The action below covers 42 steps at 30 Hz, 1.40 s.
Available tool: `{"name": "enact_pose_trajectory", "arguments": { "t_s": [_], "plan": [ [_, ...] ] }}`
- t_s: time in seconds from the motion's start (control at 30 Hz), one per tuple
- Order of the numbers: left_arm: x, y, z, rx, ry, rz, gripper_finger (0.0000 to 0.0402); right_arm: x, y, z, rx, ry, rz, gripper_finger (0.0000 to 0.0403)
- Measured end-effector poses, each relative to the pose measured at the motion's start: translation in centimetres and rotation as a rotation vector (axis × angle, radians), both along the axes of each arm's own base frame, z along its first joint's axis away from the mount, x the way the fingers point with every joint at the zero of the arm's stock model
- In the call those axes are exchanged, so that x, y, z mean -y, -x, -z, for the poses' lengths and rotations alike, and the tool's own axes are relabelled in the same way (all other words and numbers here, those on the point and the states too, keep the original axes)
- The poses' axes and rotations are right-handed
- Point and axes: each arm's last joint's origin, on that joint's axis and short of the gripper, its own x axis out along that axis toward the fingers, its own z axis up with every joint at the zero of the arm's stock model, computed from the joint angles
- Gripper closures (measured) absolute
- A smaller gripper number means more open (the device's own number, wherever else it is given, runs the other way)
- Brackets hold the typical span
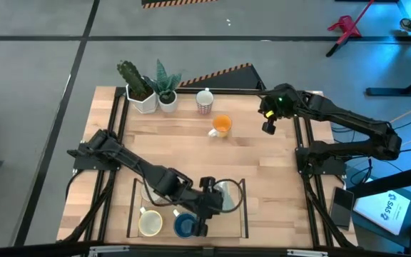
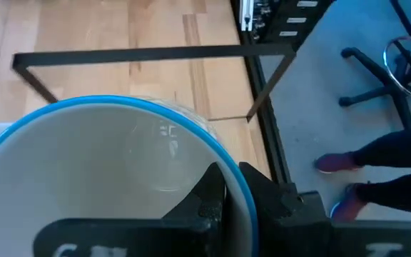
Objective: Place coffee mugs
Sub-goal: Put the green patterned mug on the shelf
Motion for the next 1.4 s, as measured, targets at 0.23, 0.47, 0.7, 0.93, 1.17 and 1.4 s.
{"name": "enact_pose_trajectory", "arguments": {
  "t_s": [0.23,0.47,0.7,0.93,1.17,1.4],
  "plan": [
    [2.3,-2.4,1.4,-0.035,0.047,0.119,0.0383,-0.1,0.1,0.1,-0.024,0.007,-0.020,0.0403],
    [3.7,-2.8,2.5,-0.140,-0.081,0.096,0.0383,0.0,0.1,0.1,-0.037,0.031,-0.036,0.0403],
    [4.2,-4.1,2.9,-0.127,-0.051,0.045,0.0383,0.0,0.1,0.1,-0.045,0.046,-0.055,0.0403],
    [4.3,-4.2,3.7,-0.155,-0.042,0.019,0.0383,0.0,0.1,0.1,-0.054,0.062,-0.055,0.0403],
    [4.3,-4.2,4.0,-0.165,-0.039,0.028,0.0383,0.1,0.2,0.1,-0.069,0.087,-0.056,0.0403],
    [4.9,-4.4,5.2,-0.200,-0.032,0.057,0.0383,0.1,0.2,0.1,-0.080,0.102,-0.063,0.0403]
  ]
}}
